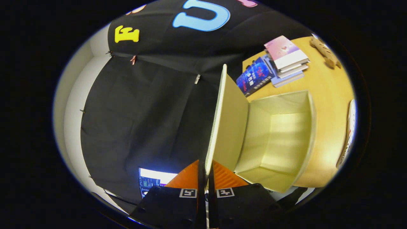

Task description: Open the storage box then place both shoes into the box .Put the left shoe in first, then the right shoe, with the right side of both shoes facing outward in a uniform manner.

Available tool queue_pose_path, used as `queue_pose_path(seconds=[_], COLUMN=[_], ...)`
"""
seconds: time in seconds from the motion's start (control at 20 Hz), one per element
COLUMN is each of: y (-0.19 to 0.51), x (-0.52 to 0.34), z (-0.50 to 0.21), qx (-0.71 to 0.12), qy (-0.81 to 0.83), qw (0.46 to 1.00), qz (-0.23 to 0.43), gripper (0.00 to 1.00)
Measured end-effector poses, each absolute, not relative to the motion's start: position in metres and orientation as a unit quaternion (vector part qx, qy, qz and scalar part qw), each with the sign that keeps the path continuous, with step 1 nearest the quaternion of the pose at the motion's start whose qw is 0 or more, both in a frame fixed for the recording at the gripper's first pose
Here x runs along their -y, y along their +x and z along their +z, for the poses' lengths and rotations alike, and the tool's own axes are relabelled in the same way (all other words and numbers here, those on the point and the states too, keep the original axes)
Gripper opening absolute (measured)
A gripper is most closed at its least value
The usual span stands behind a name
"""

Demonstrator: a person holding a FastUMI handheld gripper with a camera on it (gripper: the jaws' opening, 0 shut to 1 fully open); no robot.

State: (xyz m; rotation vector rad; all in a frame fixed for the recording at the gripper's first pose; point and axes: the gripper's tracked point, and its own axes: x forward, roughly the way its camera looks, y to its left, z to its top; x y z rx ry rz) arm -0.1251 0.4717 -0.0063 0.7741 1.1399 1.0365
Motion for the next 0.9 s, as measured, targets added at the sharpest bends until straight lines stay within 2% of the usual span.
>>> queue_pose_path(seconds=[0.25, 0.5, 0.9], y=[-0.14, -0.149, -0.153], x=[-0.562, -0.63, -0.667], z=[0.001, -0.022, -0.048], qx=[-0.498, -0.516, -0.528], qy=[0.325, 0.306, 0.29], qw=[0.65, 0.651, 0.654], qz=[0.473, 0.465, 0.458], gripper=[0.08, 0.08, 0.09])
